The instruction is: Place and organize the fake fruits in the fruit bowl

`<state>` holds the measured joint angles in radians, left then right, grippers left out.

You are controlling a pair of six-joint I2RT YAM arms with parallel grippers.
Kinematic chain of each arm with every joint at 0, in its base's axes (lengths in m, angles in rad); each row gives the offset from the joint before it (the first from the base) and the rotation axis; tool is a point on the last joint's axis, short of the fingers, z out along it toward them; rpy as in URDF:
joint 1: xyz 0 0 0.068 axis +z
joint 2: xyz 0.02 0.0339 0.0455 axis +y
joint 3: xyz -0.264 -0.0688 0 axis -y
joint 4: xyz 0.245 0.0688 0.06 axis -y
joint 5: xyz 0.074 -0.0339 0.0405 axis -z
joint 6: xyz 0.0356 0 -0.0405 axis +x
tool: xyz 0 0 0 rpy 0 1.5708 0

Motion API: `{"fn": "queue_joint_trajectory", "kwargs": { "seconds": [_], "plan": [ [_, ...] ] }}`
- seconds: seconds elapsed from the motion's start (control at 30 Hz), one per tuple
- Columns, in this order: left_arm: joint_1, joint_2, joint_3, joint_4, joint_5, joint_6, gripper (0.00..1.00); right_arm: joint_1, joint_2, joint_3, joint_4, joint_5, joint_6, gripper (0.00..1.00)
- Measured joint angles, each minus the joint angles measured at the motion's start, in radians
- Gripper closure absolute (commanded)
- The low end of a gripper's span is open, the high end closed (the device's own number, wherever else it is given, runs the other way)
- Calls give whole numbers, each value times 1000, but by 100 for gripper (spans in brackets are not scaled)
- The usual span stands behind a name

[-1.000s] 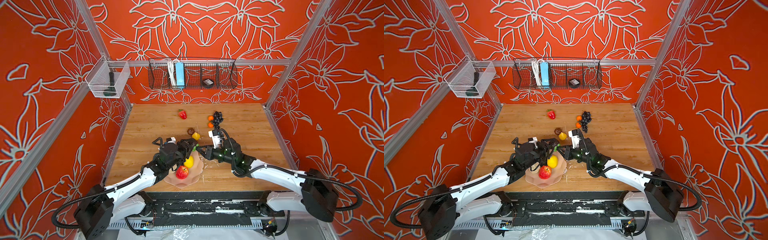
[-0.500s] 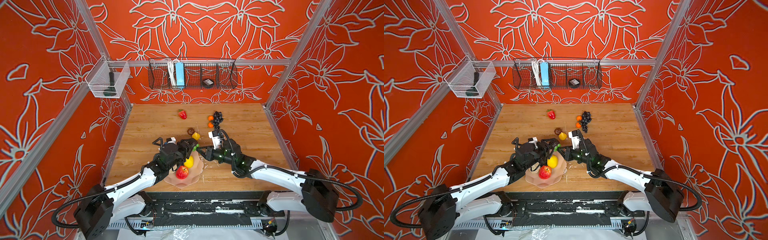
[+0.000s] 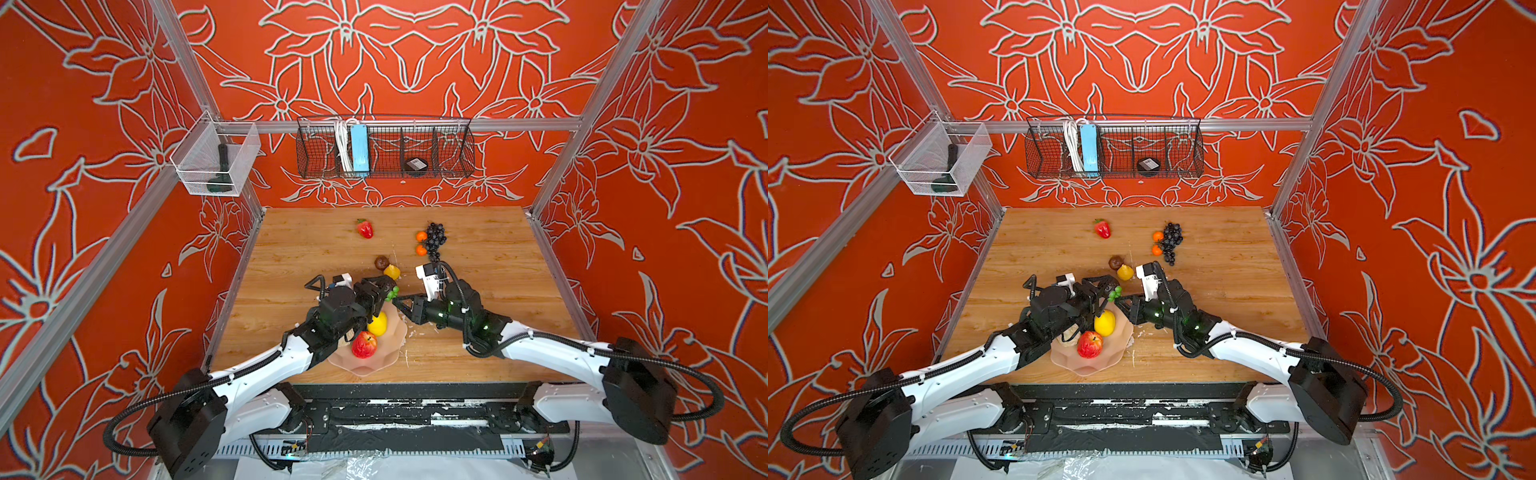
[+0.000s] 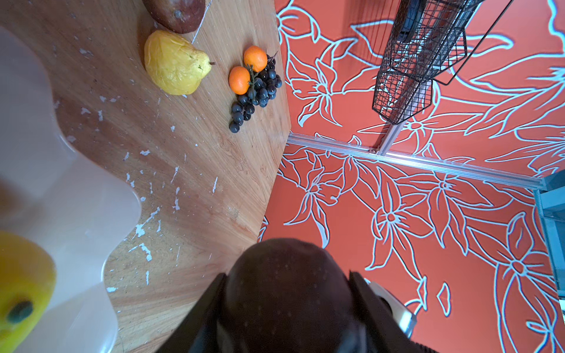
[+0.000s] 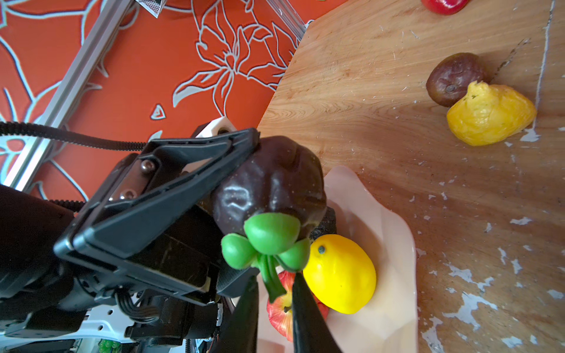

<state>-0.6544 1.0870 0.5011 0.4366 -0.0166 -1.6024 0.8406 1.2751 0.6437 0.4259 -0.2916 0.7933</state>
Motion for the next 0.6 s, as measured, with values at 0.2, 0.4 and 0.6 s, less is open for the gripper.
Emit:
{"fn": "queue_joint_trajectory", "kwargs": {
  "seconds": [0.2, 0.4, 0.6],
  "plan": [
    [0, 0, 0, -2, 6, 1, 57, 1, -2, 0, -5, 4, -9, 80],
    [0, 0, 0, -15, 19, 1, 57, 2, -5, 0, -21, 5, -19, 80],
    [0, 0, 0, -45, 26, 2, 57, 2, -8, 0, -25, 7, -26, 78]
  ]
}}
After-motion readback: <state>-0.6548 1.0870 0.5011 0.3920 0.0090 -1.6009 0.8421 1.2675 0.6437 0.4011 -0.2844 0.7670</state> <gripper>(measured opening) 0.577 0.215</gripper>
